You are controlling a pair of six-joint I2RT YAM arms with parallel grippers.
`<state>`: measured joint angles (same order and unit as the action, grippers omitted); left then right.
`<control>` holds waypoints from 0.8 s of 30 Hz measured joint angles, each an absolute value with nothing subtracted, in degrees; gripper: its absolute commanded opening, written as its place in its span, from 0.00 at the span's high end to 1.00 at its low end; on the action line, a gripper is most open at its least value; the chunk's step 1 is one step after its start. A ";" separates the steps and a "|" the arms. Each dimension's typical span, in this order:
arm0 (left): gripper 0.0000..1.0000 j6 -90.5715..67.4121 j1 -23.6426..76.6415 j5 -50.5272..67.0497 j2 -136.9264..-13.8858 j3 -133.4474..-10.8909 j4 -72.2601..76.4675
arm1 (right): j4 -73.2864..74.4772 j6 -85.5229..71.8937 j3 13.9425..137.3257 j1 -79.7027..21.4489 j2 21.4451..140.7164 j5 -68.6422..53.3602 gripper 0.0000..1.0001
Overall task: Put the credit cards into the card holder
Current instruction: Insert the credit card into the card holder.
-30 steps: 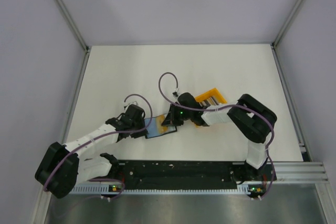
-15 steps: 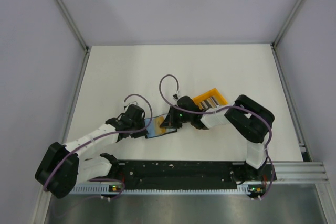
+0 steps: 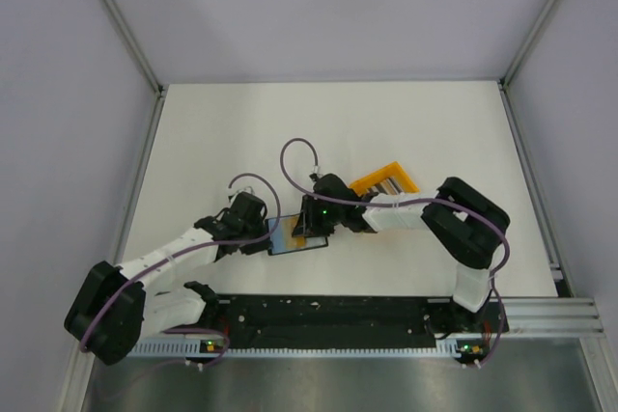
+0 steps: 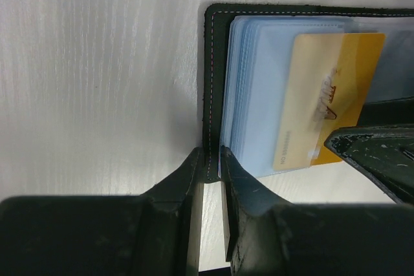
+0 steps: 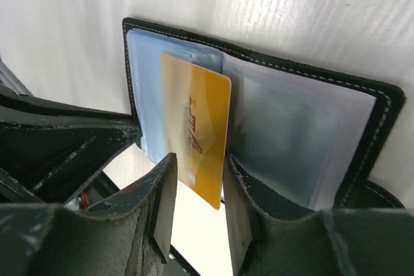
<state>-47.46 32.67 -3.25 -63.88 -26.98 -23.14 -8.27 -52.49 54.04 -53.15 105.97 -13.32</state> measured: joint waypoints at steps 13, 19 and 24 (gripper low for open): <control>0.87 -46.74 32.67 -3.01 -63.88 -27.00 -23.11 | 2.39 -46.46 57.58 -53.25 104.09 -9.30 0.62; 0.91 -46.50 32.67 -2.59 -63.90 -27.00 -23.33 | 1.83 -46.48 58.24 -53.34 105.06 -11.81 0.63; 0.92 -46.48 32.67 -2.35 -63.90 -27.00 -23.29 | 1.45 -46.48 58.83 -53.78 106.08 -13.87 0.65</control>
